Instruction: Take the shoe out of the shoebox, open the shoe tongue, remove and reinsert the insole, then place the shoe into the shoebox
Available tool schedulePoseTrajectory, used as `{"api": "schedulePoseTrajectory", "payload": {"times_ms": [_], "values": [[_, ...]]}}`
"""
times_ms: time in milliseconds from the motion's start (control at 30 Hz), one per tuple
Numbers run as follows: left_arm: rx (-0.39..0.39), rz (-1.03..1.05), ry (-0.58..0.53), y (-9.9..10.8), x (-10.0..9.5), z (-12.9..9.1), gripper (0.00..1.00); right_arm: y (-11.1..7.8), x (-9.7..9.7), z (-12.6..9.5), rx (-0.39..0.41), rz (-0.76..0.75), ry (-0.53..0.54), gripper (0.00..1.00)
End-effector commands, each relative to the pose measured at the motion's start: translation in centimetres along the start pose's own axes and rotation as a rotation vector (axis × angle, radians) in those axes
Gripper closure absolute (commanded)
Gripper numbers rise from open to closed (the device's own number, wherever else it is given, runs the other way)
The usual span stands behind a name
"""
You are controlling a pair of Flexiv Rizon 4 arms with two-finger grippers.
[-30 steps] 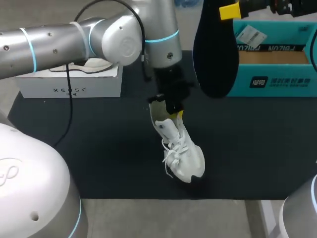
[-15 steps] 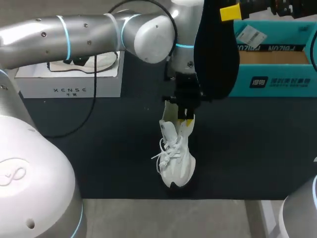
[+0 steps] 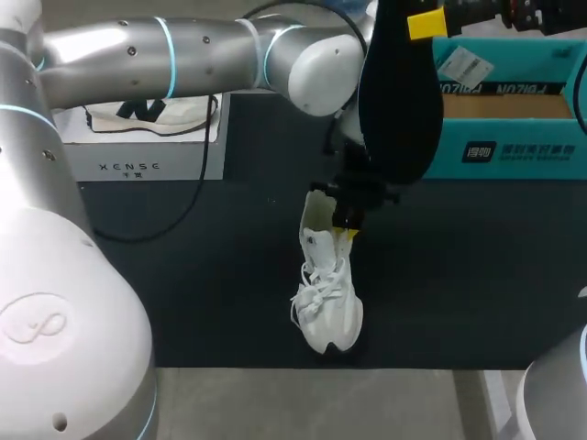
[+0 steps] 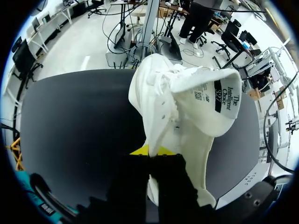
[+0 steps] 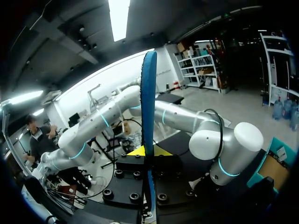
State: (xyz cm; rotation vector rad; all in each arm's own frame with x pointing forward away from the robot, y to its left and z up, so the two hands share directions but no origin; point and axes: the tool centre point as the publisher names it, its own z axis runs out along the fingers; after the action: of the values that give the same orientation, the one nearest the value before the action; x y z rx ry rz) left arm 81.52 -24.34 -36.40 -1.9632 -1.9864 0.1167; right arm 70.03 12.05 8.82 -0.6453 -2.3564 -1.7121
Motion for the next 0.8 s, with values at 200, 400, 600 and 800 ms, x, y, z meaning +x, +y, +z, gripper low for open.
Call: {"api": "schedulePoseTrajectory", "payload": {"times_ms": [200, 400, 600, 800], "values": [[0.006, -0.004, -0.010, 0.7, 0.0, 0.9, 1.00, 0.2, -0.1, 0.2, 0.004, 0.001, 0.001, 1.00], [0.001, 0.006, -0.031, 0.8, -0.1, 1.3, 0.00, 0.2, -0.1, 0.2, 0.004, 0.001, 0.001, 1.00], [-0.031, -0.001, -0.205, 0.3, -0.2, -0.6, 0.00, 0.2, -0.1, 0.2, 0.004, 0.001, 0.001, 1.00], [0.012, -0.105, -0.574, 0.5, 0.8, -4.8, 0.00, 0.2, -0.1, 0.2, 0.004, 0.001, 0.001, 1.00]]}}
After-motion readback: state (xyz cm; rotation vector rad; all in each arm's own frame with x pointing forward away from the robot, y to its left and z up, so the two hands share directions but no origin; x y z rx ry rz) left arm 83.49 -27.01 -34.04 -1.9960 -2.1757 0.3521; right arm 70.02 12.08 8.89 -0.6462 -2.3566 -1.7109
